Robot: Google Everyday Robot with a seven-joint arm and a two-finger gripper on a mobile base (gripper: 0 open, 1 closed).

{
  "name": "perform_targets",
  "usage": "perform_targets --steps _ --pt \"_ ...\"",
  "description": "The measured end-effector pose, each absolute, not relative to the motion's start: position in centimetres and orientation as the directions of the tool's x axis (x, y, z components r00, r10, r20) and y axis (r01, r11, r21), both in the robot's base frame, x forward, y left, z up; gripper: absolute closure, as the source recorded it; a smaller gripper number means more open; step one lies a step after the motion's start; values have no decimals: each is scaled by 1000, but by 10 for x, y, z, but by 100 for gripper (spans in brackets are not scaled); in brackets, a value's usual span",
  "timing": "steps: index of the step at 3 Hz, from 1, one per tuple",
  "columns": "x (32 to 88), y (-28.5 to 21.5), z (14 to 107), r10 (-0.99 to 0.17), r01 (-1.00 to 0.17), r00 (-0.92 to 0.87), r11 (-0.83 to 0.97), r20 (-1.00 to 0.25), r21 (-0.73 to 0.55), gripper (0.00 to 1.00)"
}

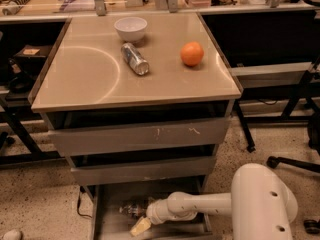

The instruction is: Pick water bottle from bottom drawer and place on counter

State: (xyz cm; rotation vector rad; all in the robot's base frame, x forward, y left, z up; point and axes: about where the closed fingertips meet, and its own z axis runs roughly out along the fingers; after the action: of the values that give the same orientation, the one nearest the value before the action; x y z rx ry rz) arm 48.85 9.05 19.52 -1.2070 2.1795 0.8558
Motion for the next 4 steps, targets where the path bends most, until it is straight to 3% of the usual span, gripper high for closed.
perform_targets --steps 4 --pt "521 102 135 -573 -902 -418 353 -705 248 0"
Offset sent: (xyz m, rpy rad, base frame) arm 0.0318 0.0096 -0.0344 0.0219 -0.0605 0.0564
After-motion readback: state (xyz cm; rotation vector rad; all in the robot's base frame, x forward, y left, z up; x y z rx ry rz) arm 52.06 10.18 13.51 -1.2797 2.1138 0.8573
